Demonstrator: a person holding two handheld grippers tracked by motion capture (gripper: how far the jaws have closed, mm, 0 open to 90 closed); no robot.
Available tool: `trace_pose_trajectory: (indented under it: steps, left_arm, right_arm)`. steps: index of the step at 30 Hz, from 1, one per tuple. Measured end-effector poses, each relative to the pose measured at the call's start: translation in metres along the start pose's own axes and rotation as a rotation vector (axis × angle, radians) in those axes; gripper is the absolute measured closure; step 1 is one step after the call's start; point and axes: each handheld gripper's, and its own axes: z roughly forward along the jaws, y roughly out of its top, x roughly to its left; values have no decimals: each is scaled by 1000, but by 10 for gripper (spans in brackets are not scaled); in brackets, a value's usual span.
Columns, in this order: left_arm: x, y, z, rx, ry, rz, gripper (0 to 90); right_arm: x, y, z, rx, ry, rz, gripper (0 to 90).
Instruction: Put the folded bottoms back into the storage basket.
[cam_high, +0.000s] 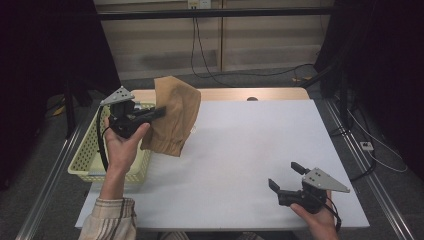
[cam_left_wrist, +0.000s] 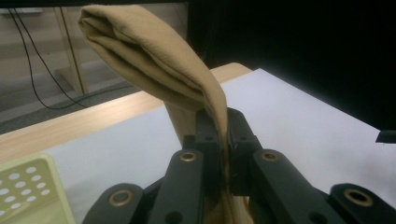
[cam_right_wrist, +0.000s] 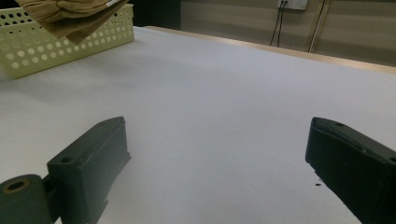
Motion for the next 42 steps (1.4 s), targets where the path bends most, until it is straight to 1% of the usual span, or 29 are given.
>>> trace_pose_trajectory:
  steps: [3,21,29,37,42]
  left_arm:
    - [1,1,-6,-4,12,4,861]
    - [9,5,-29,-20,43,17,861]
    - [14,6,-39,-29,63,17,860]
    - [17,7,-48,-37,74,4,860]
    - [16,13,-53,-28,94,26,861]
  right_arm:
    - [0,0,0,0,0,1,62]
    - [-1,0,-1,-2,-2,-3,61]
    - [0,0,0,-2,2,-3,61]
    - [0,0,0,-6,2,-4,61]
    - [0,0,1,-3,0,-3,60]
